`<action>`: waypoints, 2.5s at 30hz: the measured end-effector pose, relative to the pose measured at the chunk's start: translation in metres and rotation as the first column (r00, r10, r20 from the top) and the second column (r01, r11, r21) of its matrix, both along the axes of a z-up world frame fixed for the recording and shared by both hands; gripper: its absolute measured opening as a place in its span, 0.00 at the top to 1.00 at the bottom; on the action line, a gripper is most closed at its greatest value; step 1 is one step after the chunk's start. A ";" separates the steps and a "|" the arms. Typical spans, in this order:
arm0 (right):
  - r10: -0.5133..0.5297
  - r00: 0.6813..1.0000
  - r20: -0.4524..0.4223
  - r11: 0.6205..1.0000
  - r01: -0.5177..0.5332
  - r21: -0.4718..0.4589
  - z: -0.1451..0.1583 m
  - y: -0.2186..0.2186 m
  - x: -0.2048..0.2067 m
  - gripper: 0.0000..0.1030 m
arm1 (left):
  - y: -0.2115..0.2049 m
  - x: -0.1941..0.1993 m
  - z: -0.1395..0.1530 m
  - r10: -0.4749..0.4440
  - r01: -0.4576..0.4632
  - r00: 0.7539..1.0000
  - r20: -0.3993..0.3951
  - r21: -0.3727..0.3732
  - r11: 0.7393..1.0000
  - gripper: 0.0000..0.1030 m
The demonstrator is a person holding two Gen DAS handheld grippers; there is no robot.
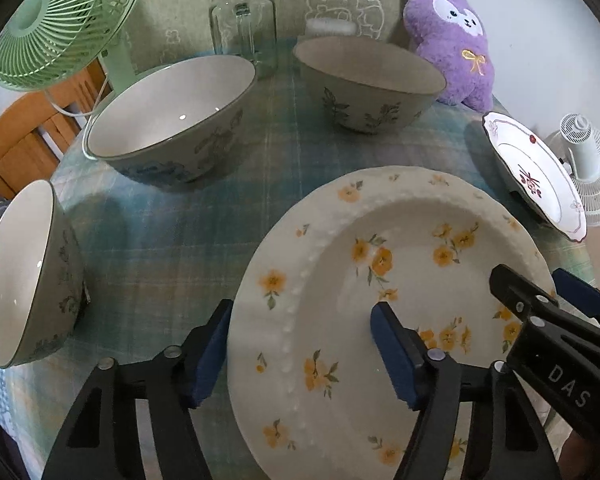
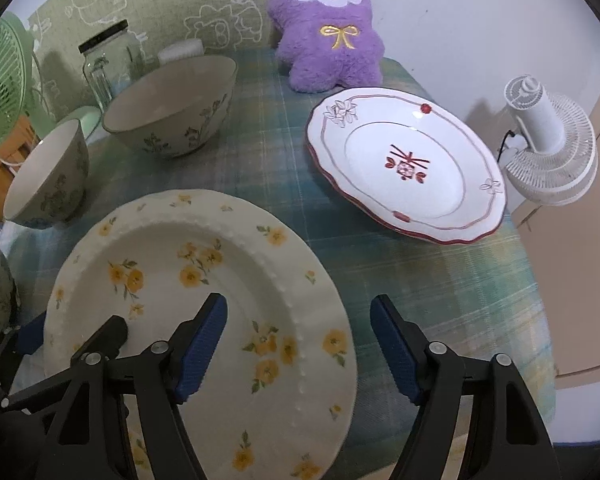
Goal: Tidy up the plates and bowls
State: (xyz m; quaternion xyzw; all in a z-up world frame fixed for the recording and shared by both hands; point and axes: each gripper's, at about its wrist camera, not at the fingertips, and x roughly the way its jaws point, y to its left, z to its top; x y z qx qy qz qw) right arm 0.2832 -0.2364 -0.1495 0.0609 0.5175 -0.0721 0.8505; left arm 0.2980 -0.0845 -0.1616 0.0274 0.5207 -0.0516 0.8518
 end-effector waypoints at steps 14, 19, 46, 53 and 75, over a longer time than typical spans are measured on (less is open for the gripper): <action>0.008 0.998 -0.057 1.000 -0.008 -0.002 -0.006 0.003 0.003 0.42 | -0.002 0.001 0.003 0.009 -0.009 1.000 -0.015 0.007 1.000 0.35; 0.002 0.998 -0.062 1.000 -0.001 0.011 0.003 0.008 -0.004 0.42 | 0.000 -0.005 0.013 0.015 -0.015 1.000 -0.005 0.017 1.000 0.36; -0.126 0.992 -0.023 0.992 0.125 -0.025 0.061 -0.032 -0.127 0.42 | -0.033 -0.111 0.061 -0.074 0.074 0.997 0.036 -0.009 0.997 0.36; -0.098 0.994 -0.050 0.994 0.095 -0.051 0.049 -0.060 -0.158 0.42 | -0.065 -0.142 0.046 -0.069 0.069 0.998 0.000 -0.014 0.998 0.36; -0.105 0.991 -0.084 0.993 0.101 -0.056 0.024 -0.109 -0.204 0.42 | -0.118 -0.175 0.020 -0.056 0.057 0.998 -0.004 0.022 0.998 0.36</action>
